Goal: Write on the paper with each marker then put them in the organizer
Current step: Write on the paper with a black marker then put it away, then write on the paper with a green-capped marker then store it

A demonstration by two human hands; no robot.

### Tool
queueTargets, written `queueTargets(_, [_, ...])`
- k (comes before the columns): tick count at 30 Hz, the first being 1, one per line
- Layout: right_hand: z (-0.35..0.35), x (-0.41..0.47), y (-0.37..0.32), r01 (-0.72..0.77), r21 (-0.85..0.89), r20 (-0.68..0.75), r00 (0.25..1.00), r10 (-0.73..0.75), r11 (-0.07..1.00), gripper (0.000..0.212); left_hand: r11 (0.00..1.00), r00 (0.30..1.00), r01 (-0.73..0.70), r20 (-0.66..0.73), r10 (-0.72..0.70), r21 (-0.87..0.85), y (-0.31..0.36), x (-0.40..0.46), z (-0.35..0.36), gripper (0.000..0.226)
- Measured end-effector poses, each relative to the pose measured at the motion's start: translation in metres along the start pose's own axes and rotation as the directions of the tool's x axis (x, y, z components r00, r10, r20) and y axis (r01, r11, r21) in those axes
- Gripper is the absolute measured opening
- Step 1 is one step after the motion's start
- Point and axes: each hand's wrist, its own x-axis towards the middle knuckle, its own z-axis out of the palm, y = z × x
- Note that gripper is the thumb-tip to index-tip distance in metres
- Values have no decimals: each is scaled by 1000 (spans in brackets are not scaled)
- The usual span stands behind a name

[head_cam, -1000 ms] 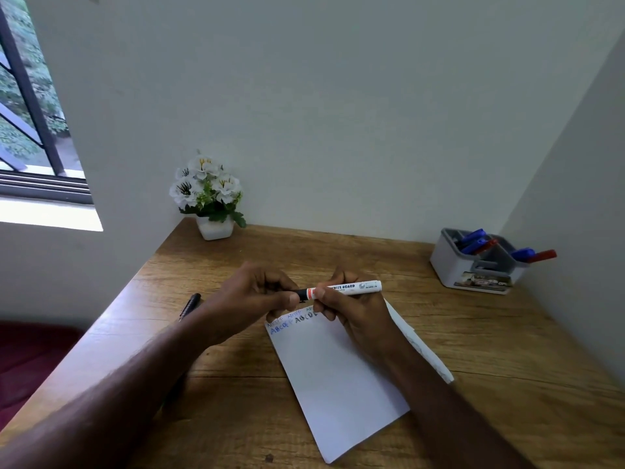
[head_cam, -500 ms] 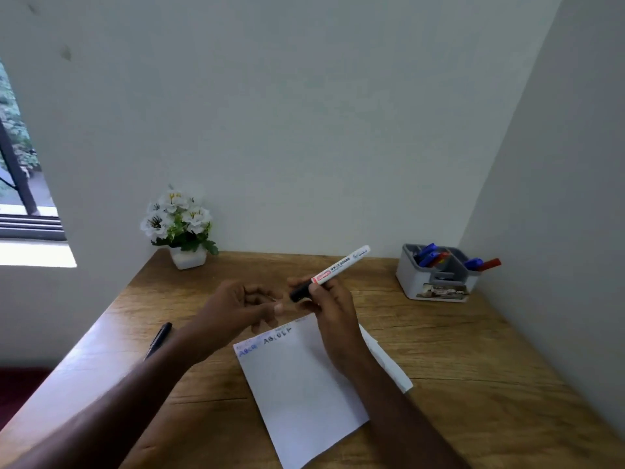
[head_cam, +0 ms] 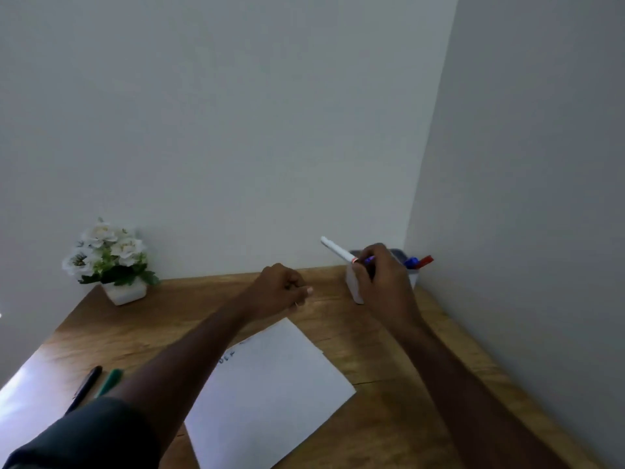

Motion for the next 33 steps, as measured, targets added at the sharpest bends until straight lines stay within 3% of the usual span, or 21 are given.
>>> queueTargets(4, [-64, 52, 29, 17, -296, -142, 988, -62, 955, 10, 999, 999, -44, 20, 44, 9, 22, 40, 24, 23])
queueTargets(8, [-103, 88, 47, 23, -379, -194, 976, -103, 925, 17, 989, 994, -108, 46, 103, 103, 39, 71, 39, 20])
queueTargets(15, [-92, 110, 81, -36, -512, 78, 993, 88, 858, 18, 984, 990, -132, 67, 125, 116, 50, 93, 49, 16])
queueTargets(21, [-75, 111, 93, -42, -529, 229, 955, 190, 848, 23, 983, 992, -120, 63, 112, 137, 45, 94, 44, 12])
queueTargets(25, [-77, 109, 93, -40, -529, 258, 944, 206, 848, 31, 987, 993, -107, 55, 101, 124, 42, 93, 37, 14])
queueTargets(28, [-80, 105, 89, -51, -487, 206, 963, 172, 872, 36, 985, 994, -104, 49, 98, 136, 41, 90, 32, 14])
queueTargets(33, [-69, 92, 60, 4, -400, 15, 1000, 2, 916, 16, 982, 994, -107, 26, 104, 157, 40, 73, 19, 15])
